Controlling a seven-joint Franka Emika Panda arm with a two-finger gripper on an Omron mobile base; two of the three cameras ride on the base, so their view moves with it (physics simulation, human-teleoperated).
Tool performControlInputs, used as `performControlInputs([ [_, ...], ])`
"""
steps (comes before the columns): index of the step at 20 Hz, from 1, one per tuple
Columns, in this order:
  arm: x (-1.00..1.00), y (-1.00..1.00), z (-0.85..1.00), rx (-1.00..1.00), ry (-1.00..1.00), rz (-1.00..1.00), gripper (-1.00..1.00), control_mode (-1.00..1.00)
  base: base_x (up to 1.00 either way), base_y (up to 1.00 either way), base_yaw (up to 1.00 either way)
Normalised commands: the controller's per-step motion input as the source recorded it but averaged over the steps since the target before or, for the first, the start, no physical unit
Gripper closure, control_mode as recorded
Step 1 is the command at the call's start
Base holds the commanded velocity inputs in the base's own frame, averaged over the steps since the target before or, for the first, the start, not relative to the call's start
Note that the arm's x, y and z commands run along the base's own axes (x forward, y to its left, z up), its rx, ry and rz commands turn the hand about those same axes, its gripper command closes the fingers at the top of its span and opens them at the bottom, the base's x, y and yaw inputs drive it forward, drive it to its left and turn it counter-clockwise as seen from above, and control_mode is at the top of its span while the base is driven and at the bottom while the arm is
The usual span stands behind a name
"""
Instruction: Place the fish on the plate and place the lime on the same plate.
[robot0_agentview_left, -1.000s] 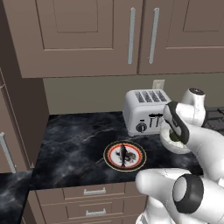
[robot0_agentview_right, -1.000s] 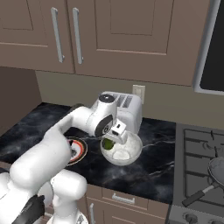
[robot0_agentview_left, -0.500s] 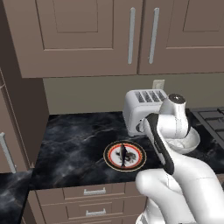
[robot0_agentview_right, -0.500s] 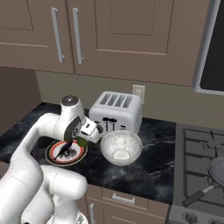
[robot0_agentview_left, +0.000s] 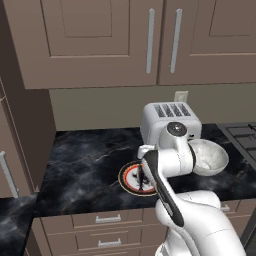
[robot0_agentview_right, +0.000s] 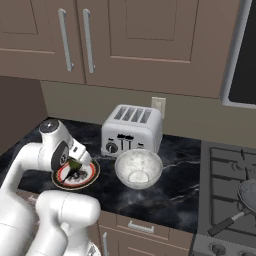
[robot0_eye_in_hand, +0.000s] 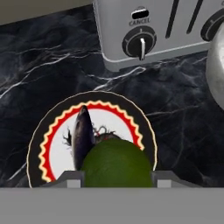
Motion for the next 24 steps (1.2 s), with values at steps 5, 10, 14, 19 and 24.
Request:
performControlInputs([
  [5,0.00,0.02,-0.27,-0.03,-0.03,-0.01,1.00,-1.00,0.00,0.00,0.00],
  [10,0.06,0.00,-0.45,-0.01,0.00,-0.01,1.00,-1.00,0.00,0.00,0.00],
  [14,0.20,0.00,-0.22,0.00,0.00,0.00,1.00,-1.00,0.00,0.00,0.00],
  [19,0.00,-0.01,0.00,0.00,0.00,0.00,1.00,-1.00,0.00,0.00,0.00],
  [24,0.00,0.00,-0.03,0.00,0.03,0.07,1.00,-1.00,0.00,0.00,0.00],
])
